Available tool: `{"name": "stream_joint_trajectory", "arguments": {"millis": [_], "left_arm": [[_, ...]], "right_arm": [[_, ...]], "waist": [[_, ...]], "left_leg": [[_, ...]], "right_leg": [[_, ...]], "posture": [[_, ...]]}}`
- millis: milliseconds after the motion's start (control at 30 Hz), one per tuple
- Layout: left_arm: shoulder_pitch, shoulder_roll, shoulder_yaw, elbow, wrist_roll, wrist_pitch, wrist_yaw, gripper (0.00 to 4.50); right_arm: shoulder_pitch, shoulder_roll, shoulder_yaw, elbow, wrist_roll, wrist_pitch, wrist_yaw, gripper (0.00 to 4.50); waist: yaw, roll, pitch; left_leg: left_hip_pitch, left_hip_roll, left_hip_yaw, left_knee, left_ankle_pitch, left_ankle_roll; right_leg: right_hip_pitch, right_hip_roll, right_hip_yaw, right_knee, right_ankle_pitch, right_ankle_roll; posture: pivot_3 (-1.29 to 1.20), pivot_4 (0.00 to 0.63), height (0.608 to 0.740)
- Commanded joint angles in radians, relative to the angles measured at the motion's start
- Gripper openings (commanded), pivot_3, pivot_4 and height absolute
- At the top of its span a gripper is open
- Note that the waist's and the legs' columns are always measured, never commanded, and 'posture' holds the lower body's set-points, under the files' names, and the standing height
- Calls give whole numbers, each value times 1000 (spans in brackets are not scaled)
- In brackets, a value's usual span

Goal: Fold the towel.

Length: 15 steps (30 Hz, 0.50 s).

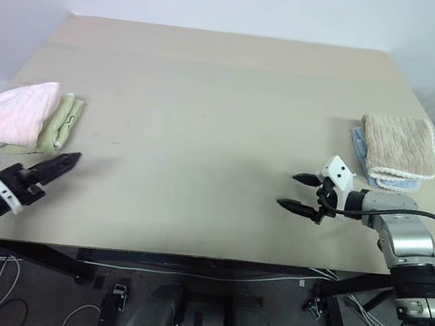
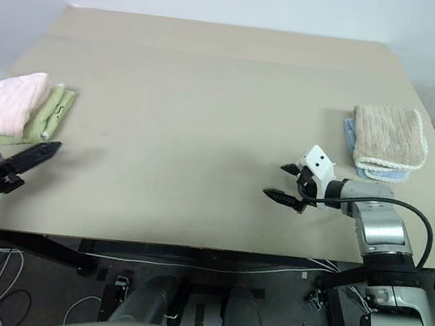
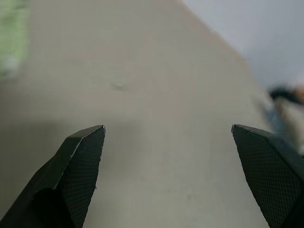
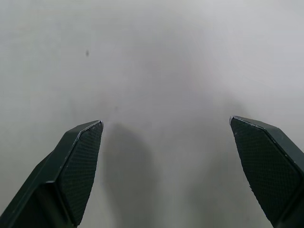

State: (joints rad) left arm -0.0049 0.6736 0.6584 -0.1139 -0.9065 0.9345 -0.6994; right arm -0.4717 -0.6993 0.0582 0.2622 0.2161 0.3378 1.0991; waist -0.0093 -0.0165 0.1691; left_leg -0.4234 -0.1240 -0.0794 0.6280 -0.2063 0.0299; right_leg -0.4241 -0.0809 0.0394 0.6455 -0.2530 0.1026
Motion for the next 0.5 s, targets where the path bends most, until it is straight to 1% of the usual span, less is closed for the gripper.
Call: {"name": "stream_joint_trajectory", "arguments": {"millis": [33,100,200,267,367,467,500], "left_arm": [[-9,32,-132,-116,97,-134,-69,4476],[-56,20,-213,-159,156,-234,-92,4476],[-121,-11,-281,-174,195,-347,-126,4476],[-167,-47,-357,-185,224,-404,-145,4476],[-195,-62,-470,-172,326,-531,-202,4476],[-210,-74,-521,-140,355,-617,-263,4476],[-213,-73,-519,-123,353,-631,-277,4476]], "right_arm": [[-15,-5,-41,-24,24,-12,-8,4500],[-9,3,-64,-36,39,-18,-22,4500],[5,36,-119,-82,86,-35,-56,4500],[24,37,-154,-121,132,-4,-51,4500],[44,25,-169,-149,159,33,-50,4500],[50,23,-172,-181,199,91,-37,4500],[49,27,-166,-197,208,112,-39,4500]], "waist": [[-1,0,0],[-1,0,0],[0,0,0],[0,1,0],[-1,1,0],[-4,1,0],[-3,2,1]], "left_leg": [[0,0,0,0,0,0],[0,0,0,0,0,0],[-1,0,0,-1,0,0],[-1,0,0,-1,0,0],[-1,0,0,-1,0,0],[-1,0,1,-2,0,0],[-1,0,0,-2,0,0]], "right_leg": [[0,0,0,0,0,0],[0,0,0,-1,0,0],[-1,0,0,-1,0,0],[-1,0,0,-1,0,0],[-1,0,0,-3,2,3],[-1,1,0,-3,2,3],[-1,1,0,-3,2,3]], "posture": [[0,150,740],[0,150,740],[0,150,740],[0,150,740],[0,150,740],[0,150,740],[0,150,740]]}}
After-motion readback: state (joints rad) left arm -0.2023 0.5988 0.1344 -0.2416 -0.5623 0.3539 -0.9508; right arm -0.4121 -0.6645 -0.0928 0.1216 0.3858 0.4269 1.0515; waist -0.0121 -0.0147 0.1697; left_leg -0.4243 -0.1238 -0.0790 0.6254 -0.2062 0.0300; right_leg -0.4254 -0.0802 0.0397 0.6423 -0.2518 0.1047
